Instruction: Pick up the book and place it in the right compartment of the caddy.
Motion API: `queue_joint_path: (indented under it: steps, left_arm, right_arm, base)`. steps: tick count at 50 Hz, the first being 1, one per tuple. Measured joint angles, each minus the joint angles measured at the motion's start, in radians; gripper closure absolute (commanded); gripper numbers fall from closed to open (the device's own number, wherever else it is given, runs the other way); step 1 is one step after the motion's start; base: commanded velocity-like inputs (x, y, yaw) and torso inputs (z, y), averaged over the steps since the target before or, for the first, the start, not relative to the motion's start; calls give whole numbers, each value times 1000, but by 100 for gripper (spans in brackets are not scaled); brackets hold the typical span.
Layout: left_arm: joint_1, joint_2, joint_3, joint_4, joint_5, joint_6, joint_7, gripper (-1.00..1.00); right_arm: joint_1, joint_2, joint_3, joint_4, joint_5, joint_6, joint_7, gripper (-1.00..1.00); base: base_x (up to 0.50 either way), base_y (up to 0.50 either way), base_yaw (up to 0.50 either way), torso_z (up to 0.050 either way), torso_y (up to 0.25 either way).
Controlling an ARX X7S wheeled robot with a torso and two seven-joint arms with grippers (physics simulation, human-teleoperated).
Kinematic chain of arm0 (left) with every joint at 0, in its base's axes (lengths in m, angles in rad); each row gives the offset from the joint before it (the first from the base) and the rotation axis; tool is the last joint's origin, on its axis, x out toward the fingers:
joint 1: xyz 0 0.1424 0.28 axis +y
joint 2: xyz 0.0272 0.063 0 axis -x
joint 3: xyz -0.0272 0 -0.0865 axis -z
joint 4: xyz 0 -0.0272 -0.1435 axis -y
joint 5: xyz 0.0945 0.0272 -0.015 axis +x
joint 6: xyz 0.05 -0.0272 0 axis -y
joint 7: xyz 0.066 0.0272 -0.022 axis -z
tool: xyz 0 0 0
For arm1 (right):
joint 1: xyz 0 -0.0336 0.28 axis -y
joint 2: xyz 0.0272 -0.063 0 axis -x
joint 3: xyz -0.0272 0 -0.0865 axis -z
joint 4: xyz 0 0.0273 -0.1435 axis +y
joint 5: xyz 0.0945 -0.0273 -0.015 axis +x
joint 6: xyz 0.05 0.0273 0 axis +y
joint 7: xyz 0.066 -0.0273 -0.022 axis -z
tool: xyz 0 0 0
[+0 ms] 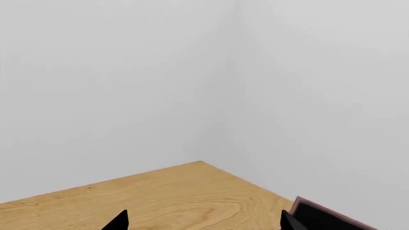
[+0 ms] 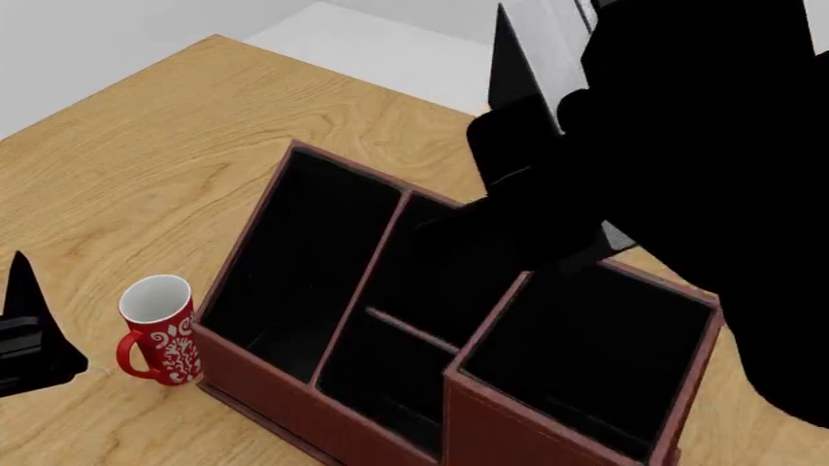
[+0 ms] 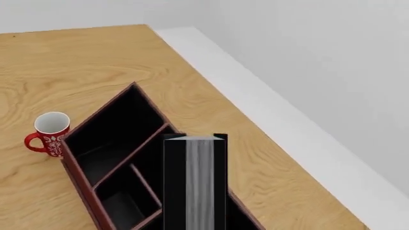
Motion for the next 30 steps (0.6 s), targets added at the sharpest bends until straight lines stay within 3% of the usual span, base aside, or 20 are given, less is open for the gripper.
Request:
queue_joint_path:
  steps: [30]
  left_arm:
    - [-9, -10, 1, -26, 4, 11, -4, -100]
  right_arm:
    - [72, -74, -102, 339, -63, 136, -82, 100]
  base:
    - [0, 0, 0, 0, 1]
